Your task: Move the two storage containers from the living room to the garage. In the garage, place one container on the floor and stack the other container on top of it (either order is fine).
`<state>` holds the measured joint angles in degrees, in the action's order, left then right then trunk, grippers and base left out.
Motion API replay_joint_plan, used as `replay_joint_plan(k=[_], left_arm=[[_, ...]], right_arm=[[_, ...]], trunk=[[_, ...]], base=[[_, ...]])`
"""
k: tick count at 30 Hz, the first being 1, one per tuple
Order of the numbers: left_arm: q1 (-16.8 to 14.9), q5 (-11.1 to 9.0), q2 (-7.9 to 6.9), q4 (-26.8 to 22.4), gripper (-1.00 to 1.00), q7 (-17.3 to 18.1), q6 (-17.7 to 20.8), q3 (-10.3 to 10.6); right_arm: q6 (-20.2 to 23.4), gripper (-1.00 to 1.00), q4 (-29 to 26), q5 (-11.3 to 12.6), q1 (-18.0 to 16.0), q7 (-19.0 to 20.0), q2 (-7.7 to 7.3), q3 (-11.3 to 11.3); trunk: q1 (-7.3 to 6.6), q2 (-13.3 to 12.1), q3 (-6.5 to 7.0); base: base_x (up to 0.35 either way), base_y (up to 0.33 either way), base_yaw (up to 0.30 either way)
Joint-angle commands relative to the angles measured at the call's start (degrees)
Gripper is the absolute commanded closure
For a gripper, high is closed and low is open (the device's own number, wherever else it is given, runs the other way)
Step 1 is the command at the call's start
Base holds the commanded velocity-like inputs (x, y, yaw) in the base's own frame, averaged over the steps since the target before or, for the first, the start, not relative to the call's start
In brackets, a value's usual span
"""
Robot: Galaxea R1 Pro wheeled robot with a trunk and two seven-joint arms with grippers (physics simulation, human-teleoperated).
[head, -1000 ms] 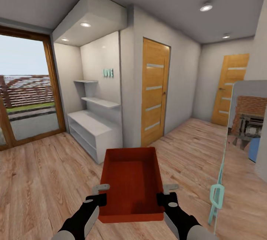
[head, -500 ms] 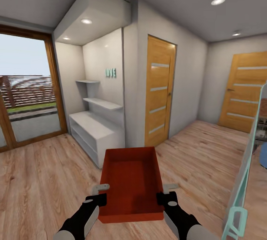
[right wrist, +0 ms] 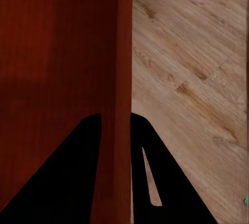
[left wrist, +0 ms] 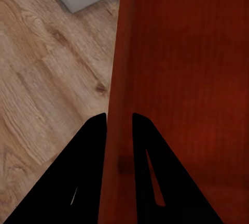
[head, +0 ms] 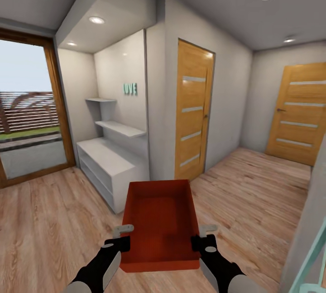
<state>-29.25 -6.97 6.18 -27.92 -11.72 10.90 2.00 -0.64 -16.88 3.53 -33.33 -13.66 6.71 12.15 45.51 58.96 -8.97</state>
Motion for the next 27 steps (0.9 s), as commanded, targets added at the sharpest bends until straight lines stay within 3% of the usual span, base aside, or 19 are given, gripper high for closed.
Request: replay_joint_plan(k=[1, 14, 27], left_arm=[[0.0, -1.9, 0.06, -0.1, 1.00, 0.2, 0.4, -1.0], [0.0, -1.9, -0.20, -0.1, 1.00, 0.2, 0.4, -1.0], [0.0, -1.9, -0.30, -0.1, 1.00, 0.2, 0.5, -1.1]], right_arm=[[-4.2, 1.00, -0.6, 1.7, -0.1, 0.2, 0.12, -1.6], [-4.2, 1.00, -0.5, 1.7, -0.1, 0.2, 0.14, -1.6], [-4.2, 1.00, -0.6, 1.7, -0.1, 0.2, 0.05, -1.6]], trunk=[[0.04, 0.1, -0.08], [0.04, 0.1, -0.08], [0.04, 0.1, -0.08]], base=[[0.322, 0.000, -0.218], [0.322, 0.028, -0.277], [0.294, 0.227, -0.287]])
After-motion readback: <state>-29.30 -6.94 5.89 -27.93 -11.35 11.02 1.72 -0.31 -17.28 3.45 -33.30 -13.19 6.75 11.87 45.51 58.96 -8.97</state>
